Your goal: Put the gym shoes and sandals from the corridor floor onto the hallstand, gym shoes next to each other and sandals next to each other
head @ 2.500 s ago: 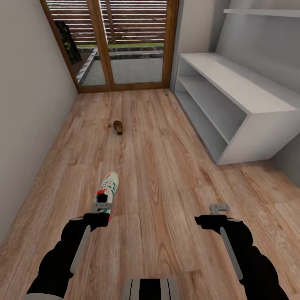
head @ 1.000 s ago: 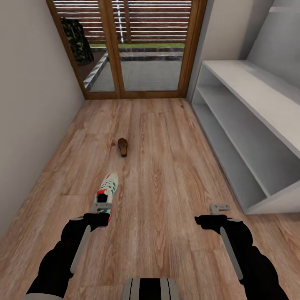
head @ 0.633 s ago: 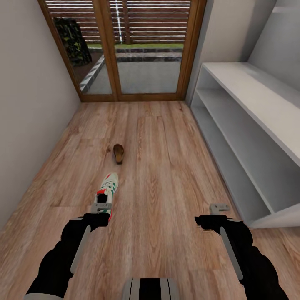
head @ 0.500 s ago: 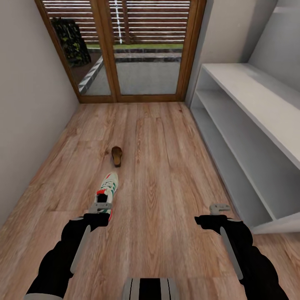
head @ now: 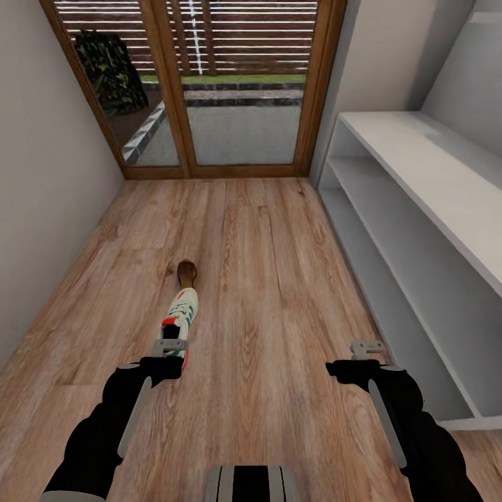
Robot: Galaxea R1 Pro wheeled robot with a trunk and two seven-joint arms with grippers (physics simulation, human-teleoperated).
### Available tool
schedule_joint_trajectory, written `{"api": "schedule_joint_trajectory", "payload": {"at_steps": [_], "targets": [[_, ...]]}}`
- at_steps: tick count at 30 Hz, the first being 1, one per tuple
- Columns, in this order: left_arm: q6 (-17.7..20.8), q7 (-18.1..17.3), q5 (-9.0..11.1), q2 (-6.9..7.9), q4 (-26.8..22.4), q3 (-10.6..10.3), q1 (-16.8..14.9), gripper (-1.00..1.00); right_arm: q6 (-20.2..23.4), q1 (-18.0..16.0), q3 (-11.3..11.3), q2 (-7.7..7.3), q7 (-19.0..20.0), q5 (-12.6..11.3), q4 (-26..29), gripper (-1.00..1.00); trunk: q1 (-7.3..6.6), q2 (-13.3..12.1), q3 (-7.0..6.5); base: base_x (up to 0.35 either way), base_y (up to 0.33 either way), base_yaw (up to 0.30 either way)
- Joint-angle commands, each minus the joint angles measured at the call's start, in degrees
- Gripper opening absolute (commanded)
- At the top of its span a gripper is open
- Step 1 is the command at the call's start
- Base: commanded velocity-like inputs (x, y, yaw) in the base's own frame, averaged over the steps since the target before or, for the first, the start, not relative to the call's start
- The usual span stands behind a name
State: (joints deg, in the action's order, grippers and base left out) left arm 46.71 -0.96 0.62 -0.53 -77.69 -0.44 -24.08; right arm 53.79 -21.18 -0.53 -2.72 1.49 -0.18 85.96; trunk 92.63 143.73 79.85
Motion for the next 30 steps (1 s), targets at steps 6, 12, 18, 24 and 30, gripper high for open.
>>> {"api": "schedule_joint_trajectory", "payload": {"at_steps": [6,12,18,24,30], "targets": [[0.0,0.0,0.0,0.0,0.0,0.0,0.0,-1.0,0.0,0.0,0.0,0.0,0.0,0.0,0.0,1.0,0.0,0.0,0.0,0.322,-0.001,0.0],[0.0,0.0,0.0,0.0,0.0,0.0,0.0,-1.0,0.0,0.0,0.0,0.0,0.0,0.0,0.0,1.0,0.0,0.0,0.0,0.322,-0.037,0.0],[0.0,0.0,0.0,0.0,0.0,0.0,0.0,-1.0,0.0,0.0,0.0,0.0,0.0,0.0,0.0,1.0,0.0,0.0,0.0,0.322,-0.084,0.0],[0.0,0.0,0.0,0.0,0.0,0.0,0.0,-1.0,0.0,0.0,0.0,0.0,0.0,0.0,0.0,1.0,0.0,0.0,0.0,0.322,-0.094,0.0],[0.0,0.0,0.0,0.0,0.0,0.0,0.0,-1.0,0.0,0.0,0.0,0.0,0.0,0.0,0.0,1.0,0.0,0.0,0.0,0.322,-0.095,0.0]]}}
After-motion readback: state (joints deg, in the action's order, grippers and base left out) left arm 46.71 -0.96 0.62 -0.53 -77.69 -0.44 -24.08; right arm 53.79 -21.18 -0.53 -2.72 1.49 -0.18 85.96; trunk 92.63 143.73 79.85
